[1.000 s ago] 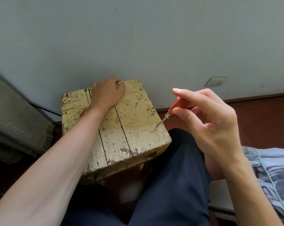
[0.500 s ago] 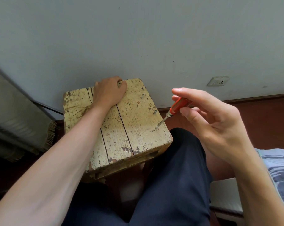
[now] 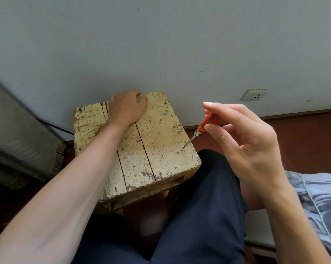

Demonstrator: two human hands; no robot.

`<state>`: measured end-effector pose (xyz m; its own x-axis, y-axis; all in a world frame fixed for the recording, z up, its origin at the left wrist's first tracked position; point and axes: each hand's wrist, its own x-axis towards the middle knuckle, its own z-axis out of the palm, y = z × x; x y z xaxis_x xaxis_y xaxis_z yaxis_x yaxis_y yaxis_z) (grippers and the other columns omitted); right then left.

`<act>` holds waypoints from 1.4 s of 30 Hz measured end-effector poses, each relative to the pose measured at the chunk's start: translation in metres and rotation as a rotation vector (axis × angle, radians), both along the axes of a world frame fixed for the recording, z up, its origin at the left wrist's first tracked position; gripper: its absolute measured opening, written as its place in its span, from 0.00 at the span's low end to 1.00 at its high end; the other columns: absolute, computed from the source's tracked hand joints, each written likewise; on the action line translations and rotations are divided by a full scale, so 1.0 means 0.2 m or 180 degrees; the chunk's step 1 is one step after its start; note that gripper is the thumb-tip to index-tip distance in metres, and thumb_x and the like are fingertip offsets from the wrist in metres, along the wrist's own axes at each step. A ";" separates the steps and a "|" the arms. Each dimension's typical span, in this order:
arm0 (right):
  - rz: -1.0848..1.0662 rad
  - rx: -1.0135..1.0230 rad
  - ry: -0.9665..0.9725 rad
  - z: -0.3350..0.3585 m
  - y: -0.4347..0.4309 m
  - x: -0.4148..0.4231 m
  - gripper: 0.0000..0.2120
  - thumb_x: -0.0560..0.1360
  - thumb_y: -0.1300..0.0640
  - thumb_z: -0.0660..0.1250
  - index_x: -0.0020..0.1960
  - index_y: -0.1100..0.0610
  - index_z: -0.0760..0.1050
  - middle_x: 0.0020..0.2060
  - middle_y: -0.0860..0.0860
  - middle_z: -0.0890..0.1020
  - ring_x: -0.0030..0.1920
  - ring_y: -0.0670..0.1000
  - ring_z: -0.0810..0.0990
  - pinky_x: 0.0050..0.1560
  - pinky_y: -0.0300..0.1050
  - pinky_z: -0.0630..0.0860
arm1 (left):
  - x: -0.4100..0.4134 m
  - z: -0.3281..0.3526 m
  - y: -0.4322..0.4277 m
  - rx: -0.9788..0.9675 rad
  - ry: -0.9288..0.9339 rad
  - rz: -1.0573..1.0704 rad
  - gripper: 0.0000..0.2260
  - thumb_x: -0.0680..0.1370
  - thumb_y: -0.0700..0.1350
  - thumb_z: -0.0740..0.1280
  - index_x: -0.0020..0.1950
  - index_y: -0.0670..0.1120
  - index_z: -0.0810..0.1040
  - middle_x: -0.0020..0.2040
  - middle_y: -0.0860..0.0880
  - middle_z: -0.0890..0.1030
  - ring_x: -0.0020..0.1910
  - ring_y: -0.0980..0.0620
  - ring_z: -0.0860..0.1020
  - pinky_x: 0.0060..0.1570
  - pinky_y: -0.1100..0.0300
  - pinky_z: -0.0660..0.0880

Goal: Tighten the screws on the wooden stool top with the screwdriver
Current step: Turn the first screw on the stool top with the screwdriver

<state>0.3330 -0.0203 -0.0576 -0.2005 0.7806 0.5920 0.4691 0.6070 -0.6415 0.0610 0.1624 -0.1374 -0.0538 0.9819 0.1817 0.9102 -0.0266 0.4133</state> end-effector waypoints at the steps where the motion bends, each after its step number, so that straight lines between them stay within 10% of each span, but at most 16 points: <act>1: 0.0112 -0.0088 0.0009 0.00 0.00 0.01 0.20 0.83 0.64 0.70 0.73 0.53 0.78 0.64 0.50 0.83 0.59 0.53 0.86 0.58 0.48 0.82 | 0.00 0.00 0.00 0.0000 0.0007 0.0002 0.20 0.82 0.59 0.55 0.61 0.50 0.80 0.56 0.49 0.84 0.56 0.44 0.79 0.64 0.46 0.65; 5: 0.0453 -0.0404 0.0057 0.02 0.00 0.05 0.23 0.84 0.67 0.67 0.76 0.51 0.77 0.74 0.46 0.78 0.67 0.55 0.84 0.65 0.48 0.80 | 0.00 0.00 0.00 -0.0027 0.0026 0.0009 0.21 0.82 0.59 0.54 0.62 0.50 0.80 0.57 0.49 0.83 0.57 0.44 0.79 0.64 0.46 0.65; 25: -0.0411 0.0393 0.0040 -0.03 0.01 -0.05 0.20 0.79 0.63 0.77 0.70 0.55 0.80 0.49 0.53 0.83 0.48 0.48 0.83 0.54 0.38 0.78 | 0.00 -0.01 0.00 0.0044 -0.0001 0.0010 0.20 0.82 0.59 0.54 0.60 0.51 0.81 0.55 0.50 0.84 0.54 0.45 0.79 0.62 0.47 0.66; 33: 0.0262 -0.0237 0.0059 0.02 -0.01 0.04 0.23 0.84 0.65 0.67 0.76 0.52 0.76 0.71 0.48 0.80 0.62 0.55 0.85 0.64 0.48 0.80 | 0.00 -0.01 0.00 0.0005 -0.0014 0.0016 0.21 0.82 0.59 0.54 0.62 0.51 0.80 0.56 0.50 0.84 0.55 0.45 0.79 0.64 0.46 0.66; 42: 0.0234 -0.0186 0.0061 0.00 0.02 0.02 0.21 0.83 0.67 0.71 0.74 0.55 0.78 0.59 0.49 0.85 0.57 0.55 0.87 0.59 0.50 0.83 | 0.00 -0.01 0.00 0.0030 0.0003 0.0001 0.20 0.82 0.59 0.54 0.60 0.51 0.80 0.55 0.51 0.84 0.54 0.46 0.79 0.62 0.47 0.66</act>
